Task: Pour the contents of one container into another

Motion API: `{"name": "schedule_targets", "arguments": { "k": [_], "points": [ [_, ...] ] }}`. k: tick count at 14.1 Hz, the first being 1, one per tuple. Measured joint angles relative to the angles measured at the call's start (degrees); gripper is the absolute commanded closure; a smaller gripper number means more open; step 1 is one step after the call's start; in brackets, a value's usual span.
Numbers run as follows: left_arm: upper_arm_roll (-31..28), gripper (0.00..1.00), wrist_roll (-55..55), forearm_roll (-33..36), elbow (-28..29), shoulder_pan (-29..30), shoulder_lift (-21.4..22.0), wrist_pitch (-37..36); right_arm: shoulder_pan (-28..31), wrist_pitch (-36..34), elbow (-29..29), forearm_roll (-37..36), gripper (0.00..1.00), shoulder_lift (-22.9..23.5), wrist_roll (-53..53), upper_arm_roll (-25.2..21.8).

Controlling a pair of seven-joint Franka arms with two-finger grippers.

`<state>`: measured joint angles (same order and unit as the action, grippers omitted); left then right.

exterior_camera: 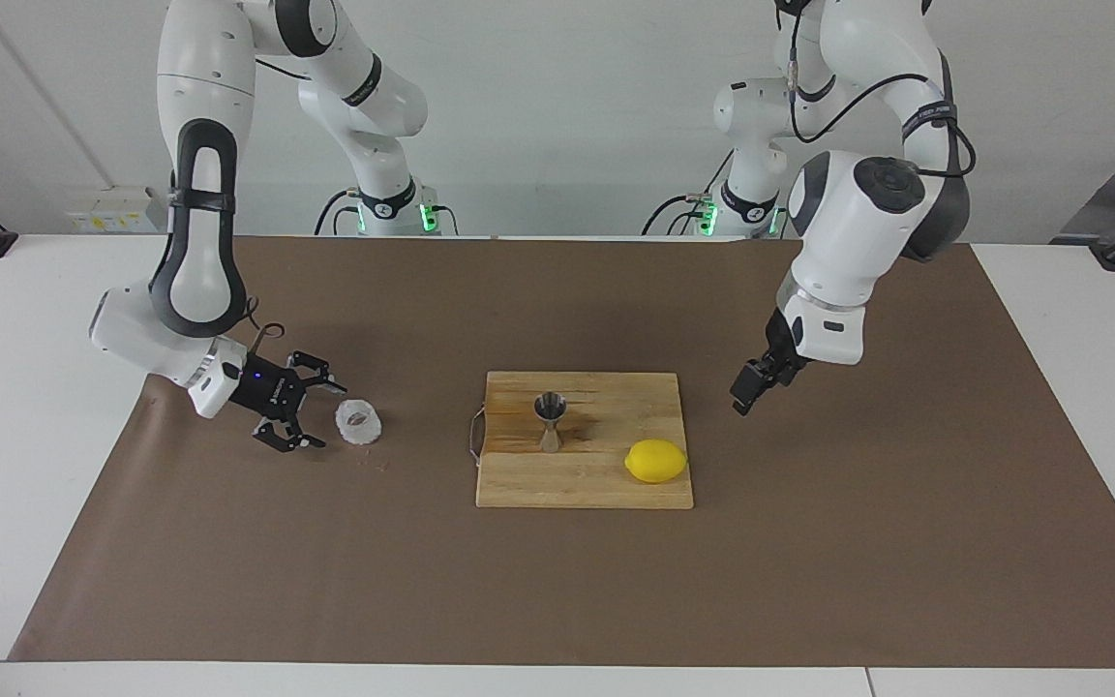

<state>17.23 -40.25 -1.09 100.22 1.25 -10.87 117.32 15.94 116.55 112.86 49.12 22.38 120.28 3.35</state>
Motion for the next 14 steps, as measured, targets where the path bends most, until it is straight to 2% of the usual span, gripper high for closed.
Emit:
{"name": "schedule_targets", "arguments": {
  "k": [3,7,12,14],
  "points": [
    [-0.1,0.00,12.2,0.0,0.0,3.0,1.2,-3.2,-1.5,0.2,0.0,2.4,0.00,0.9,1.8,0.4],
    [-0.1,0.00,17.4,1.3,-2.4,4.5,1.8,-7.1,-2.7,2.2,0.6,2.6,0.00,1.4,3.9,0.4],
    [-0.2,0.00,31.2,2.5,-6.9,7.0,1.9,-13.6,-2.7,3.6,1.9,2.7,0.00,1.9,6.6,0.3],
    [0.0,0.00,32.0,2.6,-9.3,7.0,2.5,-17.1,-2.7,3.7,1.9,3.3,0.42,1.9,7.6,0.3]
  ]
}}
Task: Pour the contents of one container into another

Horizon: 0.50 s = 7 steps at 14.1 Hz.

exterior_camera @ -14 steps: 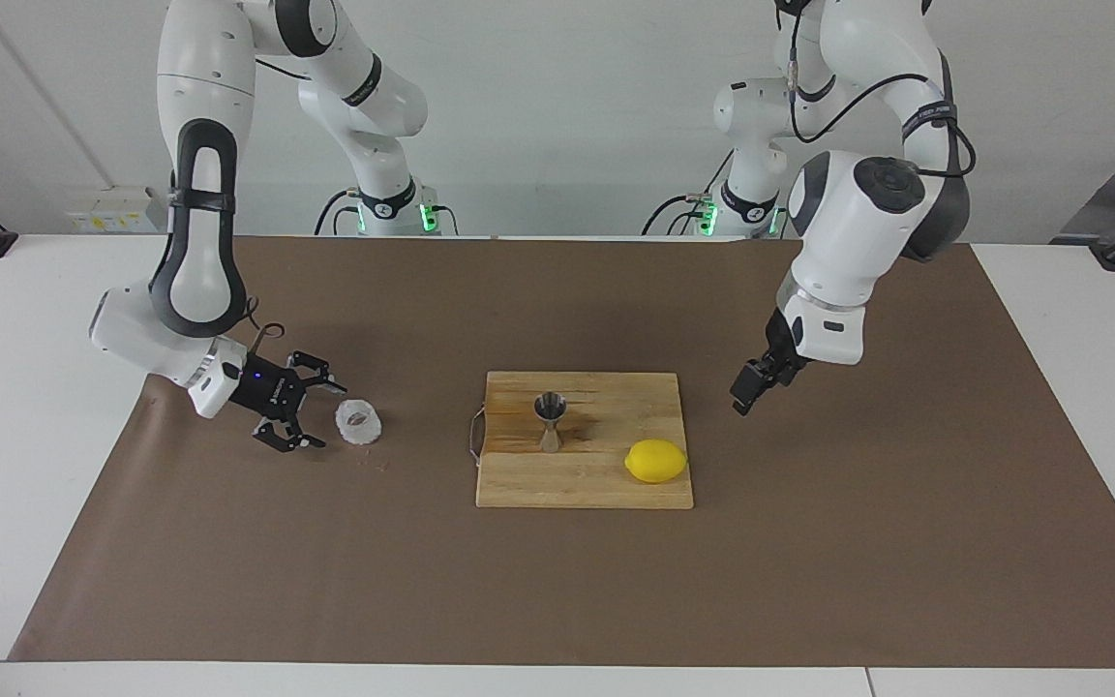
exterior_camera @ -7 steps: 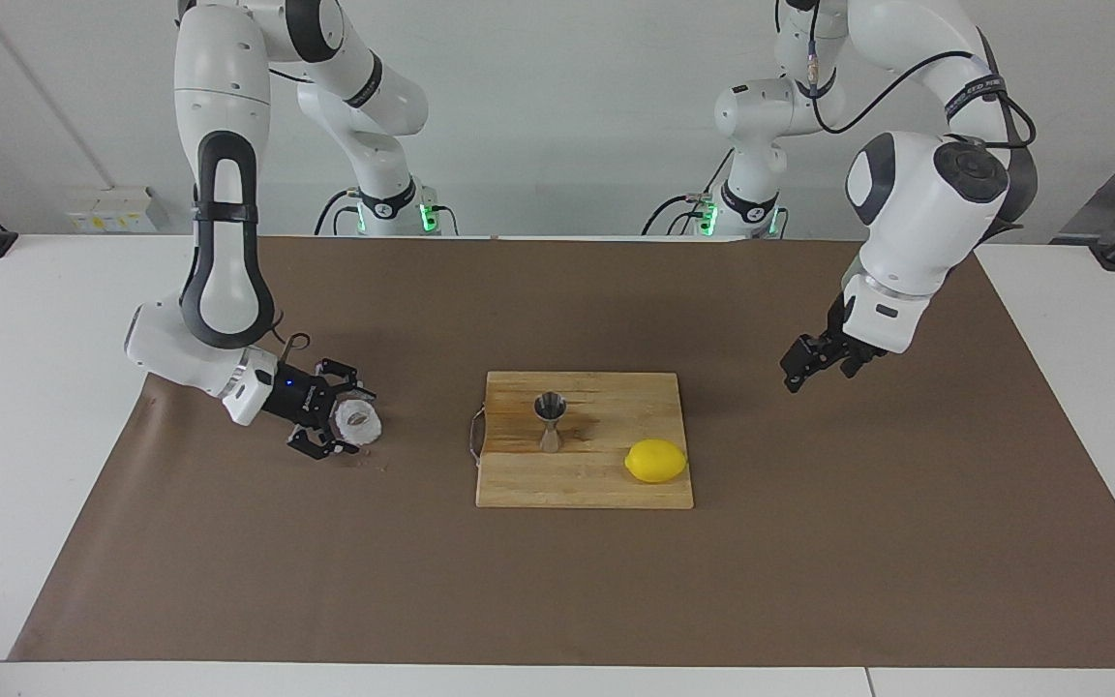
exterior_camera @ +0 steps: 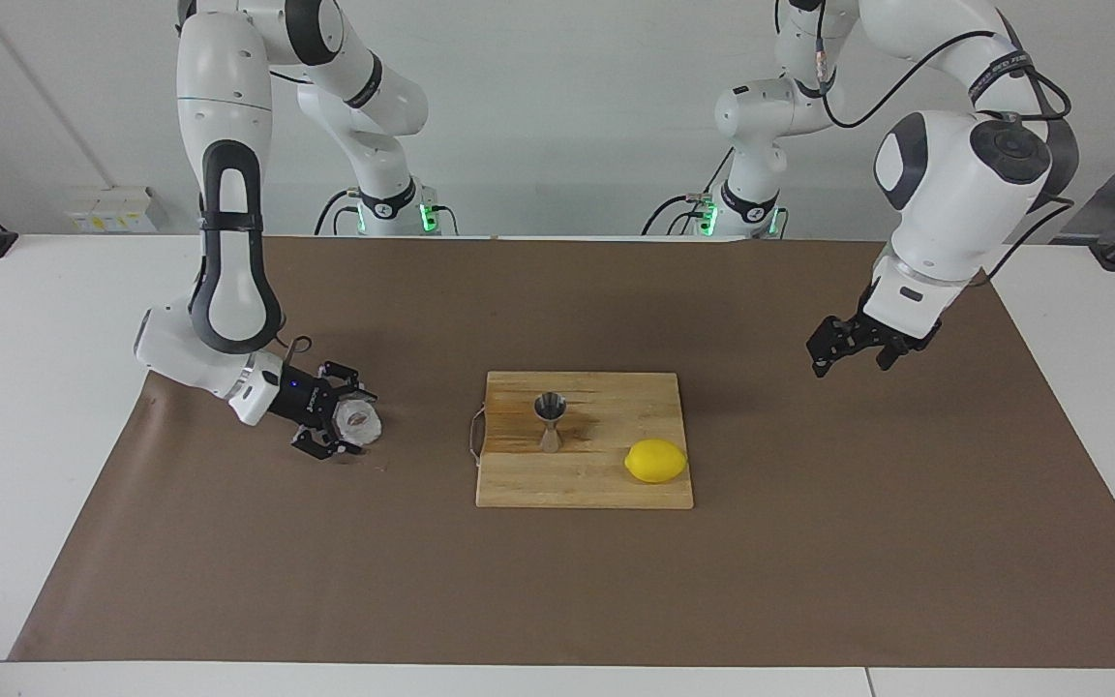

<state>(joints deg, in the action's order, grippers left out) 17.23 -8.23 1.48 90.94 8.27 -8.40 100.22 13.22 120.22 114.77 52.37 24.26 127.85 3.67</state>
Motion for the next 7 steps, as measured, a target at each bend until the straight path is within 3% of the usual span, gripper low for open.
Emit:
{"name": "schedule_targets", "arguments": {
  "k": [1,2,4,7],
  "points": [
    [0.2,0.00,0.1,0.0,-0.9,0.0,0.7,-1.5,0.0,0.1,0.0,0.4,0.63,0.0,0.2,0.0],
    [0.3,0.00,0.1,0.0,-1.4,0.0,1.7,-2.6,0.0,0.4,-0.1,0.6,0.73,0.0,0.3,0.0],
    [0.2,0.00,0.2,0.0,-1.4,0.0,3.3,-4.6,0.0,0.6,-0.3,0.7,0.80,-0.2,0.3,0.0],
    [-4.4,0.00,0.2,0.0,-1.0,-3.3,3.9,-5.3,0.0,0.2,-0.2,0.9,0.80,-0.1,-0.1,0.2]
  ]
}}
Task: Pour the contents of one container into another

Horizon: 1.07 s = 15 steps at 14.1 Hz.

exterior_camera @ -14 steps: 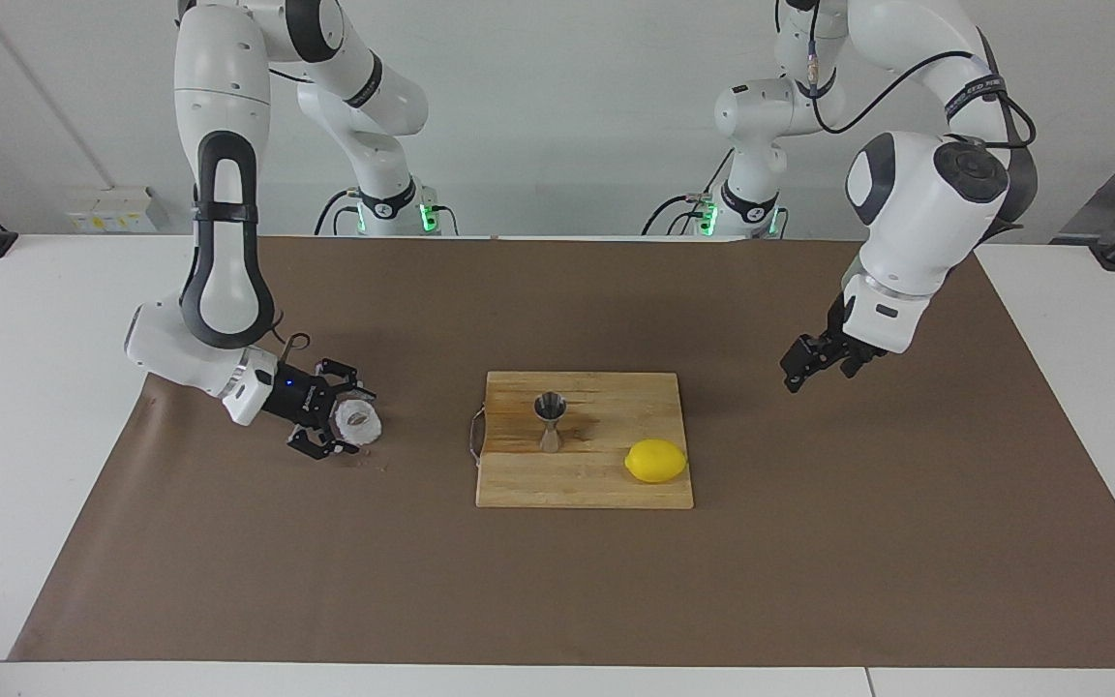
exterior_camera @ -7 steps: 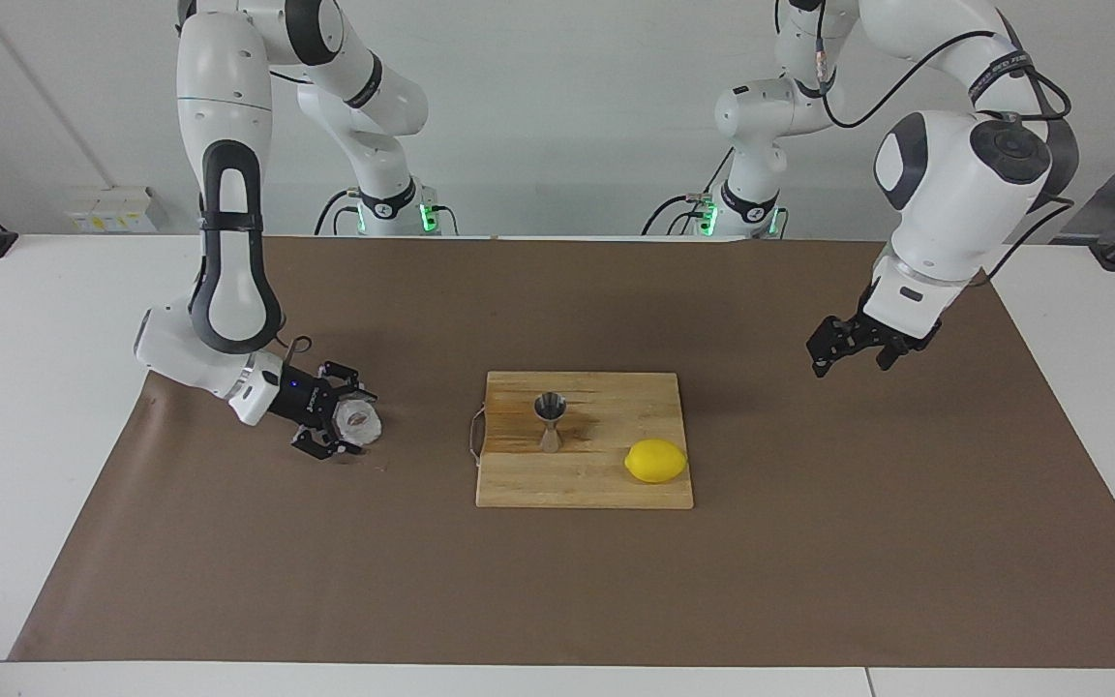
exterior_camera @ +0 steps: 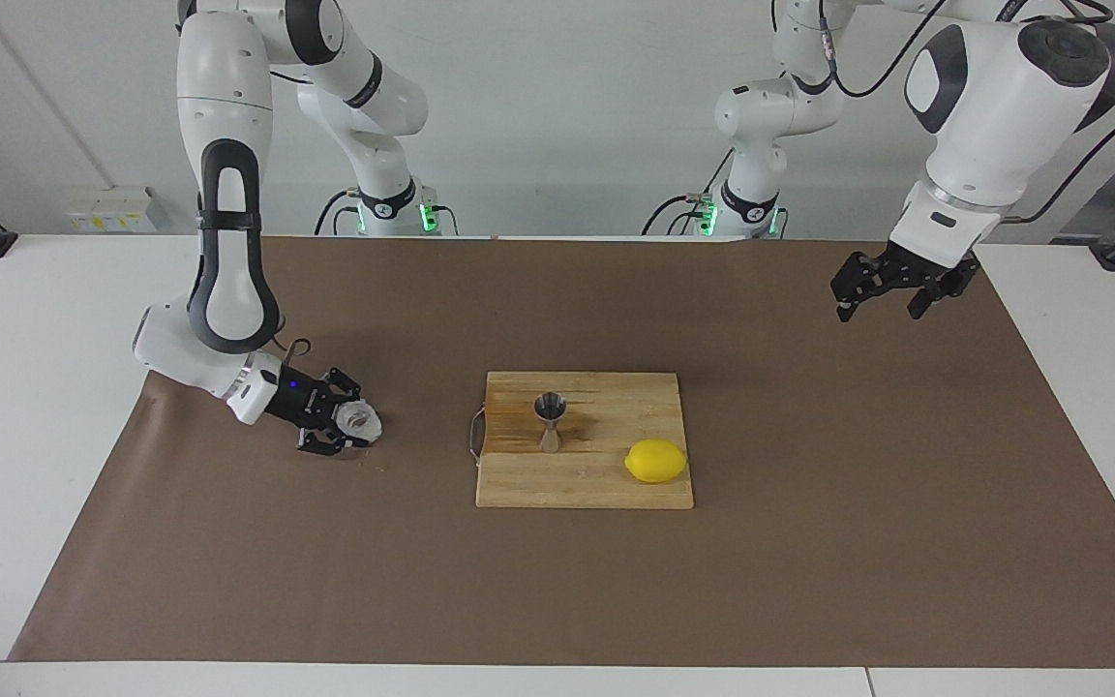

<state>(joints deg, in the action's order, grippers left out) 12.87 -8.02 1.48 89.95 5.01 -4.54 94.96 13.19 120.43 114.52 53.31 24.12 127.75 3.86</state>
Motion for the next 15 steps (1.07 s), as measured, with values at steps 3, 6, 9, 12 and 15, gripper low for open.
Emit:
{"name": "schedule_targets", "arguments": {
  "k": [3,6,9,12,15],
  "points": [
    [-4.6,0.00,0.3,0.0,1.7,-4.7,0.6,-0.3,-0.1,-0.2,-0.8,0.7,0.80,-0.4,-6.3,2.5],
    [-6.5,0.00,1.3,0.0,5.3,-7.7,3.7,-0.4,-1.8,0.0,-2.3,0.7,0.80,-3.0,-16.7,4.9],
    [-7.2,0.00,2.0,-0.8,9.1,-7.5,7.3,-0.4,-7.1,2.1,-2.5,-1.6,0.79,-7.3,-28.9,5.1],
    [-7.9,0.00,2.2,-1.1,9.7,-6.6,8.2,-0.3,-12.1,5.5,-2.8,-10.4,0.79,-10.1,-41.6,5.2],
    [-8.0,0.00,2.3,-4.1,9.6,-5.5,8.3,-0.2,-16.9,6.0,-5.4,-22.2,0.79,-10.8,-54.2,5.2]
  ]
}}
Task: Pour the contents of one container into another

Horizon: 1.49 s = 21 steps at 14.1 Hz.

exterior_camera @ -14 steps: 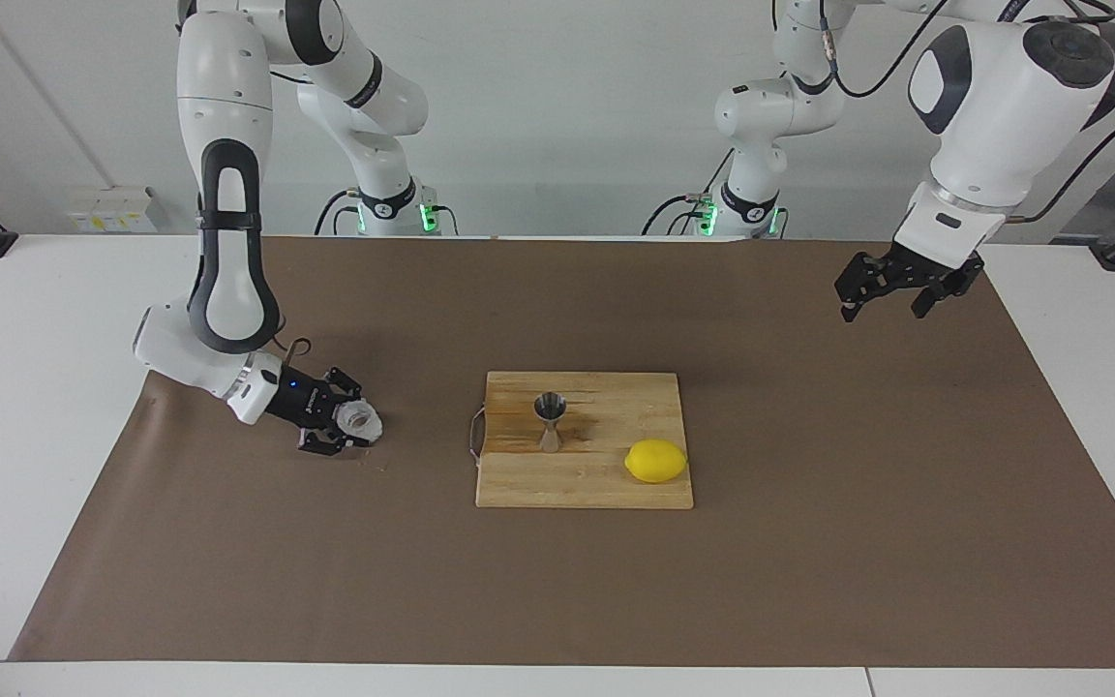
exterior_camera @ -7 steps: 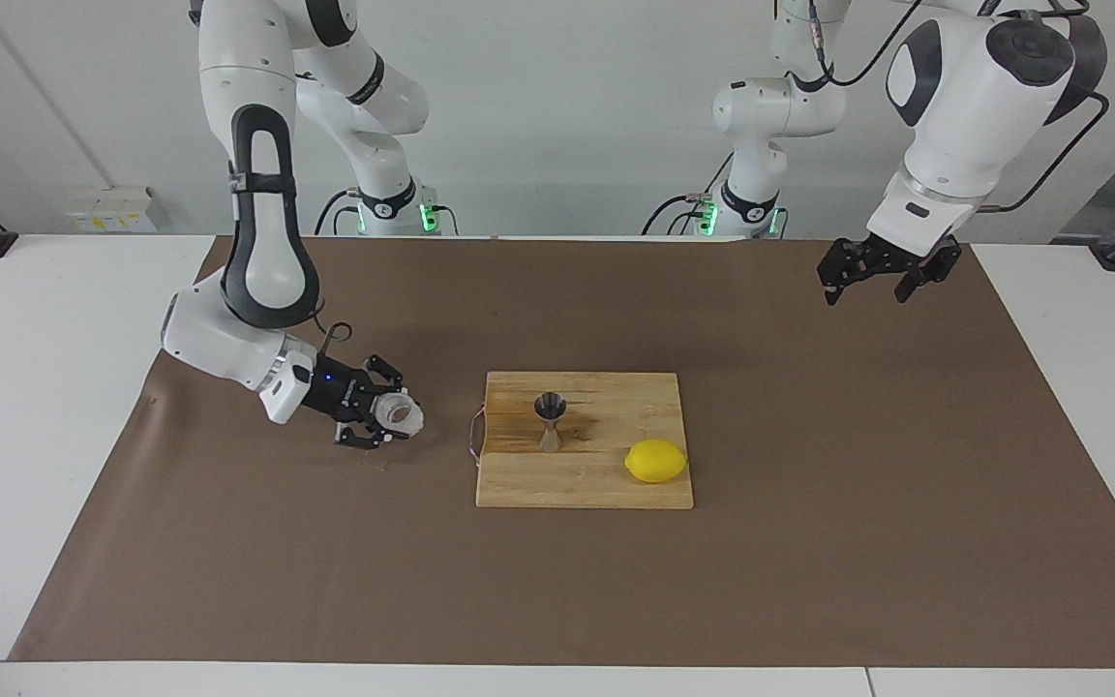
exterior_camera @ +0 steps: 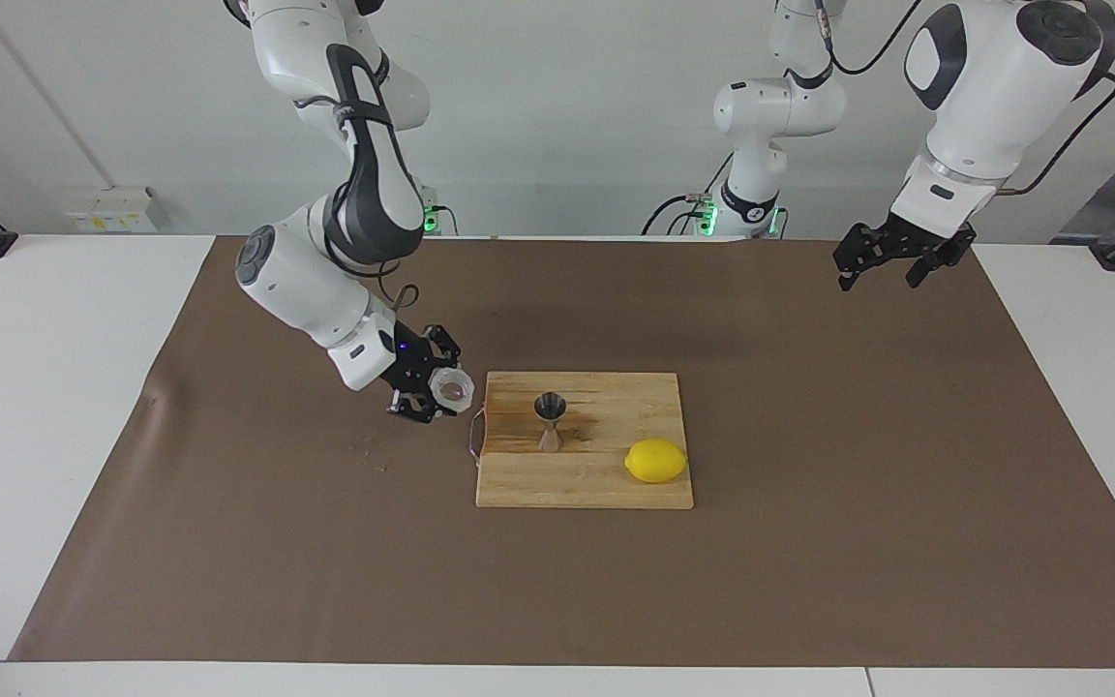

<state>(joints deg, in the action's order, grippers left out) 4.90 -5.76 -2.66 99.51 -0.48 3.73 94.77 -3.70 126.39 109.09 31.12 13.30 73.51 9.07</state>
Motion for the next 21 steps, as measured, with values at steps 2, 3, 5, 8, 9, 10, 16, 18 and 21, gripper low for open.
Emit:
{"name": "schedule_targets", "arguments": {
  "k": [2,3,5,8,9,10,16,18,21],
  "points": [
    [0.0,0.00,0.3,-1.8,-1.2,0.7,0.0,-0.1,-3.6,0.3,-2.0,-8.5,0.79,0.0,-8.9,0.0],
    [0.1,0.00,0.5,-1.7,-1.8,0.8,0.0,-0.3,-5.0,0.8,-2.4,-11.5,0.79,0.0,-12.0,0.0],
    [0.6,0.00,0.7,-0.3,-2.6,0.6,0.0,-0.8,-7.4,2.0,-2.6,-17.1,0.79,0.0,-16.6,0.0],
    [0.8,0.00,0.7,0.4,-2.8,0.4,0.0,-1.0,-10.3,5.0,-2.6,-24.6,0.79,0.0,-24.6,0.0],
    [0.8,0.00,0.7,0.5,-2.7,0.4,0.0,-1.1,-11.2,6.5,-2.6,-26.6,0.79,0.1,-26.7,0.0],
    [0.7,0.00,0.7,0.6,-2.6,0.4,0.0,-1.1,-11.8,7.9,-2.6,-28.3,0.80,0.3,-28.2,0.1],
    [0.2,0.00,0.7,0.7,-2.5,1.1,0.0,-1.3,-14.8,9.8,-2.6,-39.1,0.79,1.0,-30.5,0.1],
    [0.2,0.00,0.7,0.7,-2.5,1.8,0.0,-1.3,-15.3,9.8,-2.6,-41.7,0.79,1.0,-31.1,0.0],
    [0.2,0.00,0.7,0.7,-2.4,2.7,0.0,-1.4,-15.3,9.8,-2.6,-44.8,0.80,1.0,-31.9,0.0]
  ]
}}
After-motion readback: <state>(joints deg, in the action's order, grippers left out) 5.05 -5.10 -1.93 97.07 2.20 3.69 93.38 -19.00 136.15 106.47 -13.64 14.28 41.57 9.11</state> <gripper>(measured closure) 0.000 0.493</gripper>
